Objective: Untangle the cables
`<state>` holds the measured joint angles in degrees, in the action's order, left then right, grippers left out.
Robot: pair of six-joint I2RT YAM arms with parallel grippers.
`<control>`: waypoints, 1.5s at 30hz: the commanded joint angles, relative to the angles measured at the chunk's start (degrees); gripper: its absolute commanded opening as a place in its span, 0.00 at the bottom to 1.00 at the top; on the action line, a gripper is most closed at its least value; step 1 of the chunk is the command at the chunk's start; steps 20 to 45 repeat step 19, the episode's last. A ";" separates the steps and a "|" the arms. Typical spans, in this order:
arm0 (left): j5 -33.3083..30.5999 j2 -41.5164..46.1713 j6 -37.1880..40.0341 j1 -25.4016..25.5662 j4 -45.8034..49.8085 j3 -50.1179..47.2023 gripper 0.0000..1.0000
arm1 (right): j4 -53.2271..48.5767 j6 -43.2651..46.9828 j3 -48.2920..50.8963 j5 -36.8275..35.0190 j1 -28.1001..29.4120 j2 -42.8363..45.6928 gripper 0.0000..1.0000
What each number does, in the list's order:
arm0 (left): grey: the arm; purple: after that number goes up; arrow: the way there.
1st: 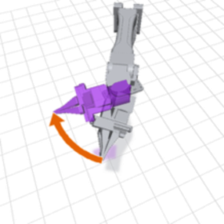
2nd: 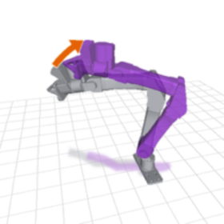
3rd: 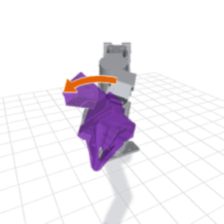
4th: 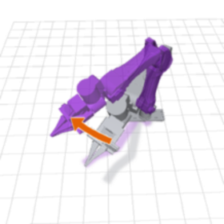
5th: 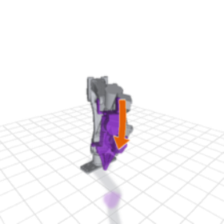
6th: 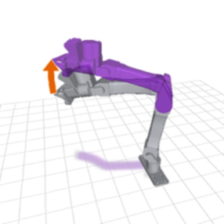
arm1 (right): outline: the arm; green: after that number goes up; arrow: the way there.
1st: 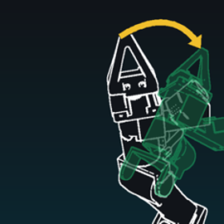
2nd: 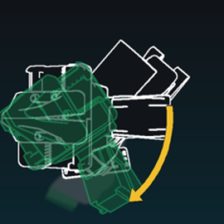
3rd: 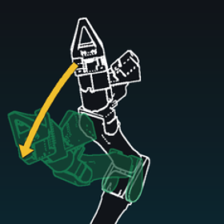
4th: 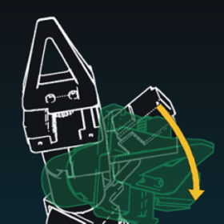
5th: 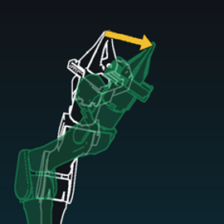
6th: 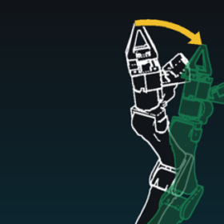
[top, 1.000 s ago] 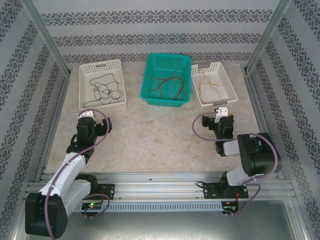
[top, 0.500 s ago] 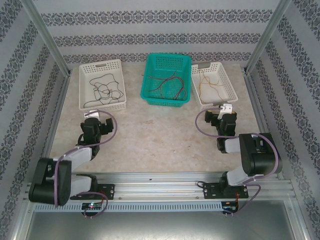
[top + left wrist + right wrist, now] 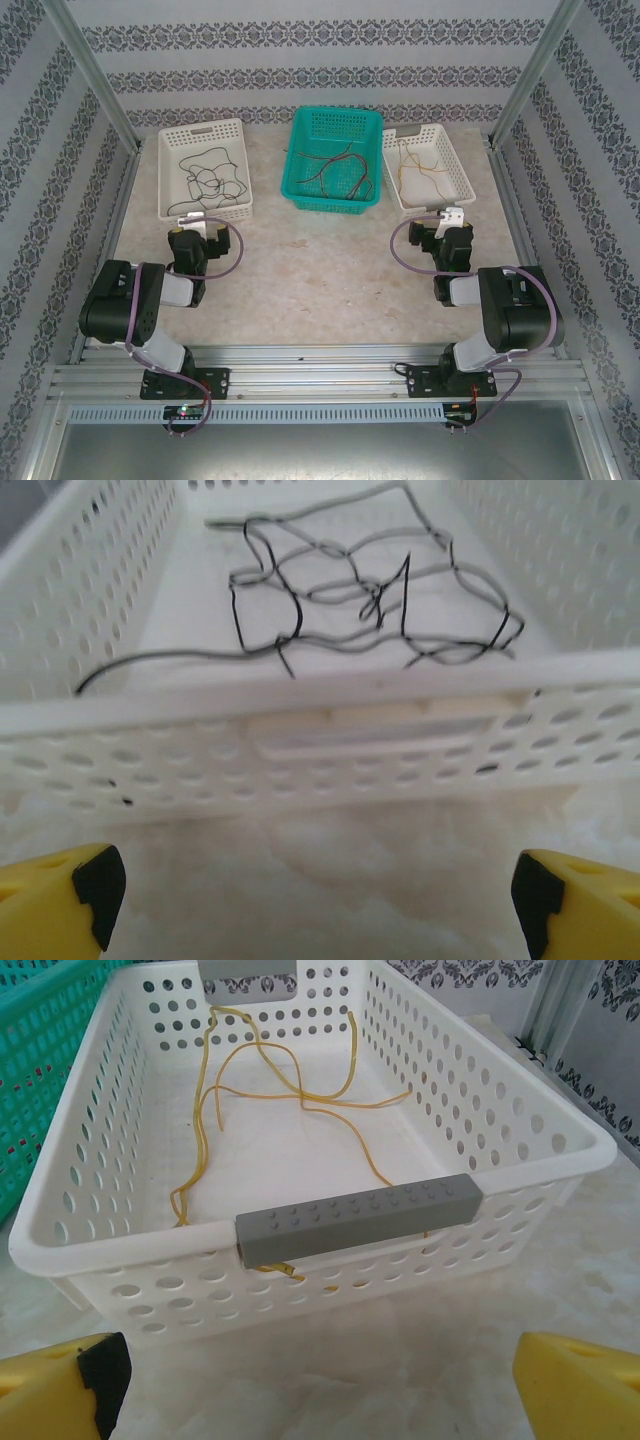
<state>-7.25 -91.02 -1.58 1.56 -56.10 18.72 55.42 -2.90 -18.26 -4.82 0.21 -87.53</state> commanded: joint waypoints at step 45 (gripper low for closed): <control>5.15 0.09 1.84 -0.86 1.71 3.08 1.00 | -1.54 -0.69 -1.07 -0.06 -0.13 0.95 0.98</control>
